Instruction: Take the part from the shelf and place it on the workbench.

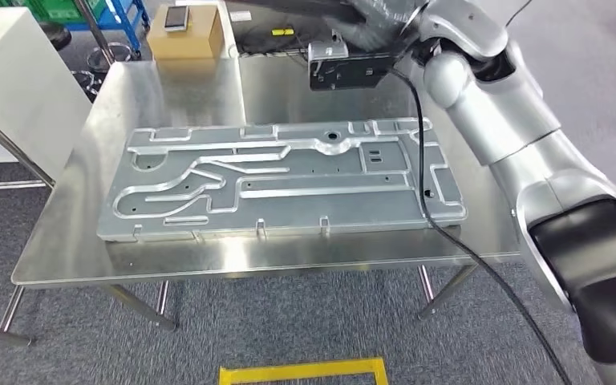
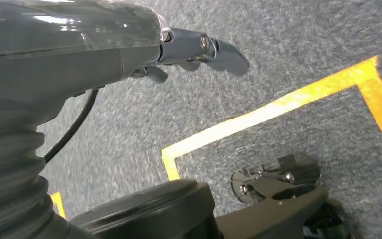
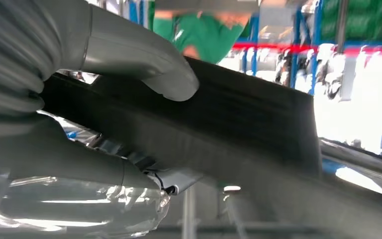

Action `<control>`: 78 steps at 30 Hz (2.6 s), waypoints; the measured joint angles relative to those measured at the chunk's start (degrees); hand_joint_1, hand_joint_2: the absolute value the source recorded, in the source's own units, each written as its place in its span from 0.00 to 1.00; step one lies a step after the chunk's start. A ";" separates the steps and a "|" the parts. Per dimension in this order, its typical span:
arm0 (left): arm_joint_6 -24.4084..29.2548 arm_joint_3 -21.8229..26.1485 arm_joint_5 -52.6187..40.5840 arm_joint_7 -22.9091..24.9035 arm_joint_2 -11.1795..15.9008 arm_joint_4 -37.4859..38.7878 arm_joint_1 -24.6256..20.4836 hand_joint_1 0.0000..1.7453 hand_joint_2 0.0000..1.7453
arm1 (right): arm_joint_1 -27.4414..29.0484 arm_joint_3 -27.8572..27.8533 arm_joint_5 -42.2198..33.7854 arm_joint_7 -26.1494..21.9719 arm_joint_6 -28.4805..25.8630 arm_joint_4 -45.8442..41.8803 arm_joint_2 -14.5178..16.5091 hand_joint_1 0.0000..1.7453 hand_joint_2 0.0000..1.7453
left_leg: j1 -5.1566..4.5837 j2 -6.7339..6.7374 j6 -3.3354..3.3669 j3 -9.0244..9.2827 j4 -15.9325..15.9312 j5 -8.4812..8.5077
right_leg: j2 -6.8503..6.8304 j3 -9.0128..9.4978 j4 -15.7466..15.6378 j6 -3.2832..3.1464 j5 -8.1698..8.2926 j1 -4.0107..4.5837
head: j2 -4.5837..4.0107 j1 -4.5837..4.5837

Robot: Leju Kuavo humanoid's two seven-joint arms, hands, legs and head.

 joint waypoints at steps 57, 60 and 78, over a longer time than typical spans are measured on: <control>0.68 0.08 1.38 1.66 0.23 0.04 0.23 0.00 0.00 | 10.95 1.84 17.48 5.19 -10.26 36.02 6.37 0.00 0.00 | 0.94 0.01 -1.46 0.14 9.08 -6.07 | -1.48 -0.96 -0.87 -0.62 1.66 0.20 | 0.00 0.00; 0.60 0.09 1.29 1.56 0.26 0.04 0.41 0.00 0.00 | 7.83 0.64 17.82 5.21 -10.10 36.01 3.57 0.00 0.00 | 0.49 -0.15 -1.04 4.76 -0.34 -3.08 | -1.62 -2.16 -0.97 0.34 2.94 -0.02 | 0.00 0.00; -0.02 0.05 0.17 1.32 0.57 0.02 0.15 0.00 0.00 | -0.90 -3.48 18.46 3.56 -6.66 30.81 -11.16 0.00 0.00 | 0.09 -0.52 -0.38 -0.99 2.18 -0.83 | -0.89 -1.52 2.70 1.53 -1.51 -0.77 | 0.00 -0.03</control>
